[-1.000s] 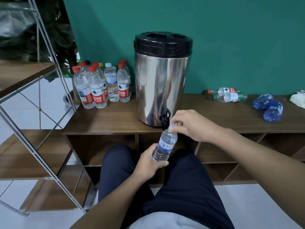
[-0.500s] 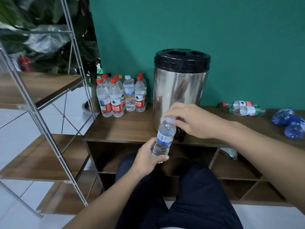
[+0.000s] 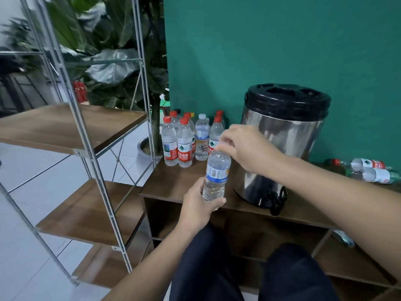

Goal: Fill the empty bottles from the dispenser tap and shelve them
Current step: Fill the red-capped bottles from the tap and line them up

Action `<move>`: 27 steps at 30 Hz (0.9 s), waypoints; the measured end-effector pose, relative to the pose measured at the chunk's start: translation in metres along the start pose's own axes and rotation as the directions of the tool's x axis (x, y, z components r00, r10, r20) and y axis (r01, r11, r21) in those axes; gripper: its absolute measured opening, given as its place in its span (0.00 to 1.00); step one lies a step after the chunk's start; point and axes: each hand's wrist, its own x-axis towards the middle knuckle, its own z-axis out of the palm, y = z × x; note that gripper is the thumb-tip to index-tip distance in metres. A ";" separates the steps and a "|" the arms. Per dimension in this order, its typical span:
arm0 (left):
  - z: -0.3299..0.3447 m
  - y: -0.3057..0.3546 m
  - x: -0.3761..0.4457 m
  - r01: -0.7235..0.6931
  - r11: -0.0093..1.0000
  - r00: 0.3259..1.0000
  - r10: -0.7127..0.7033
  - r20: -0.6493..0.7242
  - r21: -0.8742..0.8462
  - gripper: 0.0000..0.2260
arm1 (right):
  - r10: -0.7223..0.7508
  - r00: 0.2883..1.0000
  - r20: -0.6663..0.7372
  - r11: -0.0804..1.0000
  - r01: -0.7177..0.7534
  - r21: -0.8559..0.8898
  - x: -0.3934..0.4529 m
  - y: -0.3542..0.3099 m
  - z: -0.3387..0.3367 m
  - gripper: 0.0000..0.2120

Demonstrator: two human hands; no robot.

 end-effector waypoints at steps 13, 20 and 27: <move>-0.047 -0.032 0.073 0.106 0.981 0.991 -0.091 -0.097 0.163 0.24 | 0.126 0.991 -0.039 0.947 -0.109 0.301 0.073 -0.008 0.075 0.06; -0.045 -0.049 0.087 0.118 0.981 0.992 -0.111 -0.053 0.154 0.23 | 0.198 0.980 -0.015 0.912 -0.178 0.370 0.081 -0.002 0.094 0.10; -0.044 -0.045 0.087 0.157 0.967 0.986 -0.141 -0.093 0.202 0.29 | 0.256 0.967 0.022 0.884 -0.243 0.399 0.072 0.001 0.092 0.17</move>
